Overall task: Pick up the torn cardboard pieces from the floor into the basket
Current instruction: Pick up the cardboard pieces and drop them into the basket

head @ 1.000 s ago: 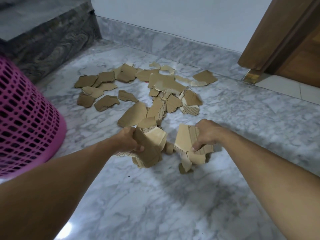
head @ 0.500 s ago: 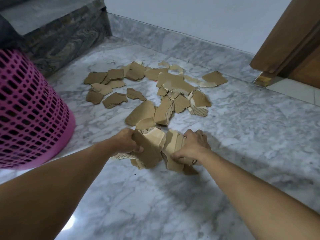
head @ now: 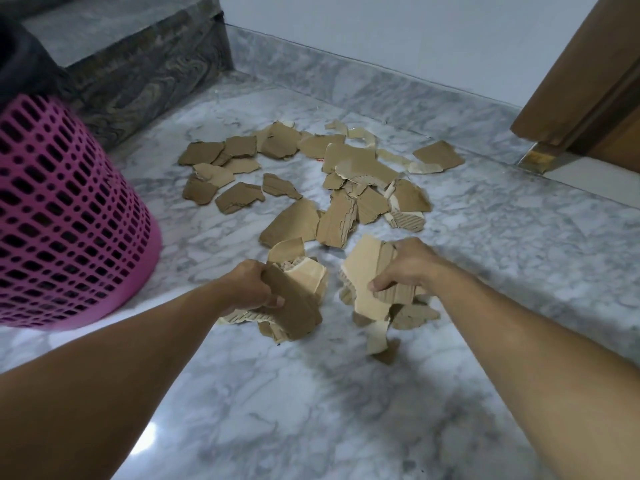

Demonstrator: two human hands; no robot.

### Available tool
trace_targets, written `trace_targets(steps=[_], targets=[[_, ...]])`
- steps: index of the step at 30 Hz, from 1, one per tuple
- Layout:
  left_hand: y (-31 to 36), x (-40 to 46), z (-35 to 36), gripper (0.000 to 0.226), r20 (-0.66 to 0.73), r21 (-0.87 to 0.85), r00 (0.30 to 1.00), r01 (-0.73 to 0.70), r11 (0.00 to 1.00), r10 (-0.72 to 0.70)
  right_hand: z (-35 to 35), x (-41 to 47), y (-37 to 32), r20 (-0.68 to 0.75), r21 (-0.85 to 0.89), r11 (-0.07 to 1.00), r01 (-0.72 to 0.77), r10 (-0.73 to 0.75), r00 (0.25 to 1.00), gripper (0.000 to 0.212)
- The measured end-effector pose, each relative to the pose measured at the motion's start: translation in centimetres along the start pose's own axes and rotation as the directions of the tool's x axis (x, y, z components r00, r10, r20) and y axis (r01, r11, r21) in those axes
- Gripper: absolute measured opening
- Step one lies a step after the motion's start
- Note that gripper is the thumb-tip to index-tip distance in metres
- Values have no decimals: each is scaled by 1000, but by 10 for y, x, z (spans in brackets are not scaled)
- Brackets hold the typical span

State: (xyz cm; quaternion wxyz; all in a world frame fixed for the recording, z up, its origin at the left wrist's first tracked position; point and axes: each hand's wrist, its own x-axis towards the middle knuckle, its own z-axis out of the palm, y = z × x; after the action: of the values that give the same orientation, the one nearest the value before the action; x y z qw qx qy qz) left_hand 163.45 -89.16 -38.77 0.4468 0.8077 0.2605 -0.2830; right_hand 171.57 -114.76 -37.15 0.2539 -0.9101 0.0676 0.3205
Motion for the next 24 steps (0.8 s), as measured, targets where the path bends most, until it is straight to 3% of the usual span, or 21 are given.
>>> trace_targets(steps=[3, 6, 8, 12, 14, 17, 20, 24], targets=[[1, 3, 6, 43, 5, -6, 1000, -4, 1000, 4, -34, -6, 14, 3, -51, 999, -11, 11, 1000, 65], [4, 7, 15, 49, 15, -10, 1000, -4, 1000, 4, -36, -25, 30, 105, -209, 978, 5, 17, 994, 53], [6, 10, 21, 54, 15, 21, 1000, -10, 1000, 10, -23, -34, 37, 130, -329, 944, 27, 17, 991, 50], [7, 12, 27, 59, 5, 72, 1000, -20, 997, 20, -7, -38, 42, 116, -373, 924, 82, -41, 992, 51], [8, 13, 29, 60, 1, 110, 1000, -21, 994, 21, -2, -38, 43, 86, -396, 913, 101, -72, 994, 63], [9, 12, 32, 61, -11, 130, 1000, -25, 991, 27, 6, -40, 43, 85, -405, 911, 81, -51, 995, 102], [10, 12, 34, 57, -21, 146, 999, -31, 989, 35, 18, -45, 39, 109, -534, 837, 125, -78, 991, 131], [11, 11, 35, 56, -35, 165, 999, -29, 986, 36, 33, -47, 37, 170, -624, 736, 262, -199, 965, 140]])
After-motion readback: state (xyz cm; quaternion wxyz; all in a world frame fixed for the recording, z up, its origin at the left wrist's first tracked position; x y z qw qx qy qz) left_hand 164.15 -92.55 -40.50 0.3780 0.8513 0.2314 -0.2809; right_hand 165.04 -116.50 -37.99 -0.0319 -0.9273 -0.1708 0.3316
